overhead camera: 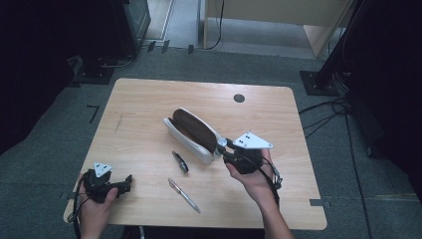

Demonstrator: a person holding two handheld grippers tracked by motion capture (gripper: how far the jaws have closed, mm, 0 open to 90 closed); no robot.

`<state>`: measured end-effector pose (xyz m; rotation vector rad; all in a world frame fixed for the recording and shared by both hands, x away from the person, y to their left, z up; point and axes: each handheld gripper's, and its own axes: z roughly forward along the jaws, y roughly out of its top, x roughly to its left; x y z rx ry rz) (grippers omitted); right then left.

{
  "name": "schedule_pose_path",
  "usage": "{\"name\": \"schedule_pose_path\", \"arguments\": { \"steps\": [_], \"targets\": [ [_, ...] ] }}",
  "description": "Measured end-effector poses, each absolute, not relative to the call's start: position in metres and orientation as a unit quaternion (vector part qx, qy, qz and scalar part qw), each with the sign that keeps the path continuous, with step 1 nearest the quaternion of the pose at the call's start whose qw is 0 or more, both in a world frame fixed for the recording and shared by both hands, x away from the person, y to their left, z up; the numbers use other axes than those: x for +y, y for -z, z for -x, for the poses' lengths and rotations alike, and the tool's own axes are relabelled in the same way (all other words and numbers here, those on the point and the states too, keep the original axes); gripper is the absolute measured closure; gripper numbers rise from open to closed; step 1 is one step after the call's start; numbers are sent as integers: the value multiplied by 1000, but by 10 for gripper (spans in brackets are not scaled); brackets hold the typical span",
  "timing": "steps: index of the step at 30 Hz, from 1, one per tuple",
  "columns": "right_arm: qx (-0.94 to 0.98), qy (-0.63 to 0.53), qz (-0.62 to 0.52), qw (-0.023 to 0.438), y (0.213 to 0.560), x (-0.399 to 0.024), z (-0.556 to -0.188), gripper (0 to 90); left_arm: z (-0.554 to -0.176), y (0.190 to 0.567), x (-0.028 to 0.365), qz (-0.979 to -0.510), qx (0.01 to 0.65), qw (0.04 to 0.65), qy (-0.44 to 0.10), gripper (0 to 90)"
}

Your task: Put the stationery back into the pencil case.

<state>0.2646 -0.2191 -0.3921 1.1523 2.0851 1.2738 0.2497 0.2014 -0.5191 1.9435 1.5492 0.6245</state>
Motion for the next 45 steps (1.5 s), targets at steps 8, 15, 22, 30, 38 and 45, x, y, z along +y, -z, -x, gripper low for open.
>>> {"name": "schedule_pose_path", "arguments": {
  "steps": [8,15,22,30,38,45],
  "targets": [
    [750,-469,-408,227,378,-208,-282,662,-250,519,201,-727,579,285,-234,0],
    [756,-467,-402,221,380,-193,-298,662,-250,519,201,-727,579,285,-234,0],
    [767,-453,-404,208,390,-181,-314,662,-250,519,201,-726,579,286,-235,0],
    [779,-435,-408,191,404,-173,-328,662,-250,519,202,-727,579,285,-235,0],
    [791,-421,-410,171,415,-168,-336,662,-250,519,202,-727,579,285,-234,0],
    [792,-416,-417,161,421,-169,-339,659,-250,519,201,-727,579,285,-234,0]
  ]
}}
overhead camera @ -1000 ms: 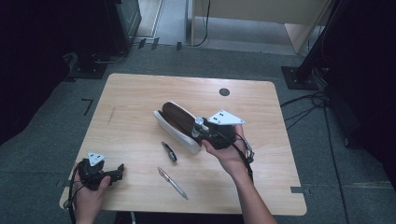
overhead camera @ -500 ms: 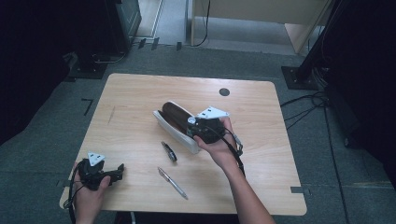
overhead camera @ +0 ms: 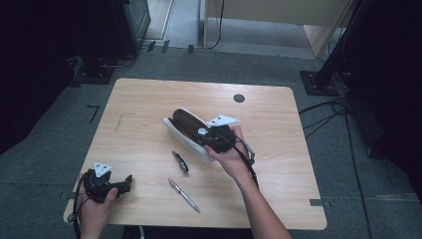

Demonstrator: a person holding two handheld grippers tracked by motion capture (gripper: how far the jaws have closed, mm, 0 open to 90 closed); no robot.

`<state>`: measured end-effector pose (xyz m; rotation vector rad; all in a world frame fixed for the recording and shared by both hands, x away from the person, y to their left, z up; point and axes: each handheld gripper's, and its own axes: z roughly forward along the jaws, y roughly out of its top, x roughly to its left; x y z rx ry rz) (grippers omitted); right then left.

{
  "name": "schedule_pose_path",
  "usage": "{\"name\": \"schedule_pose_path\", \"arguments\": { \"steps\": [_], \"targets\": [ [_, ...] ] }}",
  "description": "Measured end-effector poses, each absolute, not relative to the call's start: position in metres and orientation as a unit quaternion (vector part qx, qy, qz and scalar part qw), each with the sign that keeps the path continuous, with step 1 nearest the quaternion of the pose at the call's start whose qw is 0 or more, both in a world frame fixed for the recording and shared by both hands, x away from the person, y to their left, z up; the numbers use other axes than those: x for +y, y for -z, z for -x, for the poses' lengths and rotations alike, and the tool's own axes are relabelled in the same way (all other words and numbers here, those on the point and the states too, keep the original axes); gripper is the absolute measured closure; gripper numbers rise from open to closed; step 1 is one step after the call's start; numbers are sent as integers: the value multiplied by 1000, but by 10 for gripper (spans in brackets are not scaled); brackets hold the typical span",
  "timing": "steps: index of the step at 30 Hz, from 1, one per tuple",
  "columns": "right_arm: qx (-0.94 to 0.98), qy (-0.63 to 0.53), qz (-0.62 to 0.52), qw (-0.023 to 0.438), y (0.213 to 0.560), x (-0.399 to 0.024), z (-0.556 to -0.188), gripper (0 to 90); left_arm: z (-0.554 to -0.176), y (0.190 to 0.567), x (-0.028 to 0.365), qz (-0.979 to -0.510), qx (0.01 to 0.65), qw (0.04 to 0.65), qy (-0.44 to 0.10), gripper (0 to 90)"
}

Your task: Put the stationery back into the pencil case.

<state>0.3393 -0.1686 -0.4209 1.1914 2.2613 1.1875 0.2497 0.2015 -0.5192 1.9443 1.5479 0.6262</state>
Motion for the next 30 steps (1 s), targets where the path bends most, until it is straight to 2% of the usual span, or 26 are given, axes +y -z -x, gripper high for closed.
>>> {"name": "schedule_pose_path", "arguments": {
  "steps": [30],
  "targets": [
    [798,-402,-422,151,427,-162,-350,657,-250,519,201,-727,579,286,-234,0]
  ]
}}
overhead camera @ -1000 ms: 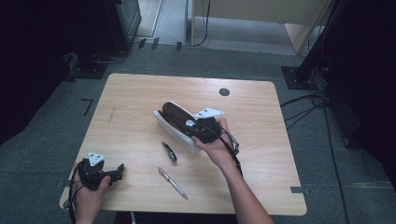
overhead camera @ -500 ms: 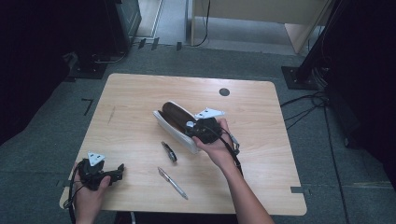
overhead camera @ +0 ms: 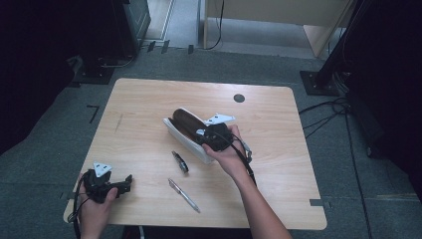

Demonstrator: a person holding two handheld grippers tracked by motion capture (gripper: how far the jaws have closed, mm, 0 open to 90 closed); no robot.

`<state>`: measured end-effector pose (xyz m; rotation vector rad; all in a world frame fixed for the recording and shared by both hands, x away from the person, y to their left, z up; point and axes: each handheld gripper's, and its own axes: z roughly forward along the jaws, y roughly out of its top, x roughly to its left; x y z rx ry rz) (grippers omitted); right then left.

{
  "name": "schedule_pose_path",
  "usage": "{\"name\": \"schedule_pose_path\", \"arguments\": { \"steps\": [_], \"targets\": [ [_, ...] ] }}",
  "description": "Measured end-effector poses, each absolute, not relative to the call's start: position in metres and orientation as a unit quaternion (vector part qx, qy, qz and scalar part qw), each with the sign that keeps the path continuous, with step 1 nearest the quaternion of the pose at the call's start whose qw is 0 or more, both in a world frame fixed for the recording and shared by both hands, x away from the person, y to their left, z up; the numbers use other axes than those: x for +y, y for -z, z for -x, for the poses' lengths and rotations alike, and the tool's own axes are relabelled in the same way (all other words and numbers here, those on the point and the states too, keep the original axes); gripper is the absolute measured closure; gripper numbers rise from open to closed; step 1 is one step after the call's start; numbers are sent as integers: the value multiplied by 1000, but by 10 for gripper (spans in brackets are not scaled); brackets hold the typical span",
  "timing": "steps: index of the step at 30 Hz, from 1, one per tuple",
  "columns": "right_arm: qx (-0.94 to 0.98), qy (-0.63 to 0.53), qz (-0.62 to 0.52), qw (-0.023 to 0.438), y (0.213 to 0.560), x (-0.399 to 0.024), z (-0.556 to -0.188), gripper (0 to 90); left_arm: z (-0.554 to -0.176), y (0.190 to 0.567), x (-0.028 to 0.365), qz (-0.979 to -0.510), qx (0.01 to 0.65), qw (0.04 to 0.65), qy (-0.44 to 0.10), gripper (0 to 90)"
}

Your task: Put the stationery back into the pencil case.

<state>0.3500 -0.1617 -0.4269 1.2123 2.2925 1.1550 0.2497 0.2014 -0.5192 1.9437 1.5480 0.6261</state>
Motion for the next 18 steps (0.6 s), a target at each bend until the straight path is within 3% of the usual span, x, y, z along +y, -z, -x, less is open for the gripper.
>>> {"name": "schedule_pose_path", "arguments": {
  "steps": [18],
  "targets": [
    [807,-387,-427,132,430,-143,-367,634,-250,519,202,-727,579,285,-234,0]
  ]
}}
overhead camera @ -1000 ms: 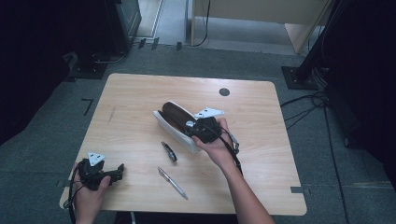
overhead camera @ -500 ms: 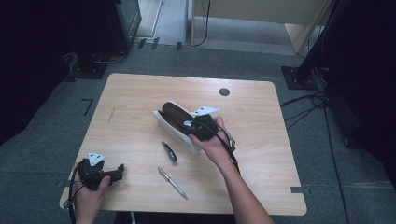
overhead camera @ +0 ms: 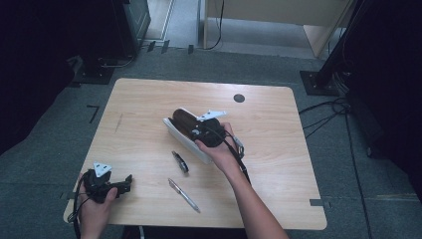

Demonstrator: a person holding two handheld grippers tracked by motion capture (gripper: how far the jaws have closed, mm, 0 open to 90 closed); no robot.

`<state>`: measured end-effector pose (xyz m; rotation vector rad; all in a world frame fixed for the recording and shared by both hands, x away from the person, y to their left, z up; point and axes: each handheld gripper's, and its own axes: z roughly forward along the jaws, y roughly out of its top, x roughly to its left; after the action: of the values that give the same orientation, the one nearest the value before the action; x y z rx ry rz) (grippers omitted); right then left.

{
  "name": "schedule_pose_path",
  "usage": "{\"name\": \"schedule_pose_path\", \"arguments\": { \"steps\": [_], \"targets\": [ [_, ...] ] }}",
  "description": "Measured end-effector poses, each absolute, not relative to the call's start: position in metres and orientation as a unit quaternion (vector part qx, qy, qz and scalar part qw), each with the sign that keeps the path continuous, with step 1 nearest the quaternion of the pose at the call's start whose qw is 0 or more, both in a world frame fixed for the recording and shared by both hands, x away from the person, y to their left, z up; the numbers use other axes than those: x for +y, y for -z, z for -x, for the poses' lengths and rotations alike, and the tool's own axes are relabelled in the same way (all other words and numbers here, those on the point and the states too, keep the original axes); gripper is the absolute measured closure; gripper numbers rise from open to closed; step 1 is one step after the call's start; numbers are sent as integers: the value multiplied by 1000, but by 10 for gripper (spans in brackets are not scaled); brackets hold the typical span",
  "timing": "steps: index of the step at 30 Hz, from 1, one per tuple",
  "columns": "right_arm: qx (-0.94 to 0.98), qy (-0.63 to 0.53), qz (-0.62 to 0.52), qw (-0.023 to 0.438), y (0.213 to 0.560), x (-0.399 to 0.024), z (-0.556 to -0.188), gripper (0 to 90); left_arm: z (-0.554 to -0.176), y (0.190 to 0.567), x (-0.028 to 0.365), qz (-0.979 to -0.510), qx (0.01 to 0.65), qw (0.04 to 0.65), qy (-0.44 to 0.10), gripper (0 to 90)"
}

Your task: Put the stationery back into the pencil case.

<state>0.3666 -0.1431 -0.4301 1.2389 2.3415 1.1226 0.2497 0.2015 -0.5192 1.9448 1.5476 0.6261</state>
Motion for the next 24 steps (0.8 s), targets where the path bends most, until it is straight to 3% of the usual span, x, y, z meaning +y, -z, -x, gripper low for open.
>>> {"name": "schedule_pose_path", "arguments": {
  "steps": [17,24],
  "targets": [
    [810,-395,-416,120,414,-153,-368,672,-250,519,201,-727,579,285,-234,0],
    [812,-397,-404,139,408,-161,-353,836,-250,519,202,-727,579,285,-234,0]
  ]
}}
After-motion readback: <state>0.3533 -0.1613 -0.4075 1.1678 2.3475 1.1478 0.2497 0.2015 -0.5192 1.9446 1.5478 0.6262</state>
